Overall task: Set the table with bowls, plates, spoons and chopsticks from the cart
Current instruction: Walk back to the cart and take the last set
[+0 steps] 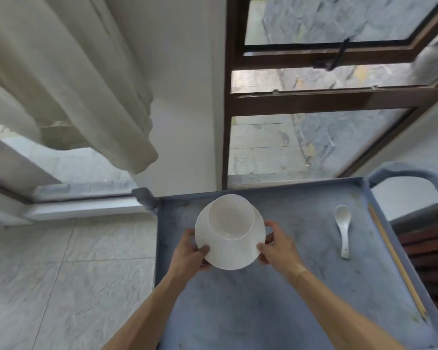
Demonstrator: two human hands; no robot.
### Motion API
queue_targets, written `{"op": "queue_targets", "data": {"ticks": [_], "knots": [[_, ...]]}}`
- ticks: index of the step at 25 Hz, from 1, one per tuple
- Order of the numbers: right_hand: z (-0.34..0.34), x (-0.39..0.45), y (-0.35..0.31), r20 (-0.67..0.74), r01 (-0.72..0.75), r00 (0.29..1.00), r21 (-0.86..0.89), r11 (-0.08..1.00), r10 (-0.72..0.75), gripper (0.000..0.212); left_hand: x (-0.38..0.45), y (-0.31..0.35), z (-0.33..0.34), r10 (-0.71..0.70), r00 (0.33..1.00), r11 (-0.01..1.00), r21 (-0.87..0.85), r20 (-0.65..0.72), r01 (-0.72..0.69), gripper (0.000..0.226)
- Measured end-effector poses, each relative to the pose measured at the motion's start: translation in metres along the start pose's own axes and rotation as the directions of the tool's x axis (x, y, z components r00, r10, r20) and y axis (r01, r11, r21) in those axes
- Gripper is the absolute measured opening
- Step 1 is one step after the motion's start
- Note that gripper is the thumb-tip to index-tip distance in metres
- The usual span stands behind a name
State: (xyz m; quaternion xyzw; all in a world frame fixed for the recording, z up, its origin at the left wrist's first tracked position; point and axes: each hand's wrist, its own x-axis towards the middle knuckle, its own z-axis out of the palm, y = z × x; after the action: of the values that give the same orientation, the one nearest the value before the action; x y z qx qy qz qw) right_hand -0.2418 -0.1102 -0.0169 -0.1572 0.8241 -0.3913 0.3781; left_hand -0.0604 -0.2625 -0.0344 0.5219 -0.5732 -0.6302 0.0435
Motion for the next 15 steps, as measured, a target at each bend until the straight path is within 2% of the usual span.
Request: {"op": "queue_targets", "data": {"ticks": [8,12,15], "knots": [[-0.074,-0.023,0.037,-0.122,-0.085,0.988,0.127,0.988,0.100,0.055,-0.009,0.025,0.082,0.031,0.997,0.999,-0.041,0.076,-0.028,0.028],[-0.117,-0.021,0.057,-0.129,-0.062,0.989,0.113,0.992,0.076,0.055,-0.015,0.032,0.127,0.041,0.996,0.999,-0.029,0.084,-0.039,0.029],[-0.148,-0.014,0.072,-0.090,-0.050,0.994,0.141,0.989,0.063,0.039,-0.020,0.032,0.152,0.038,0.999,0.999,-0.039,0.039,-0.036,0.030]]}}
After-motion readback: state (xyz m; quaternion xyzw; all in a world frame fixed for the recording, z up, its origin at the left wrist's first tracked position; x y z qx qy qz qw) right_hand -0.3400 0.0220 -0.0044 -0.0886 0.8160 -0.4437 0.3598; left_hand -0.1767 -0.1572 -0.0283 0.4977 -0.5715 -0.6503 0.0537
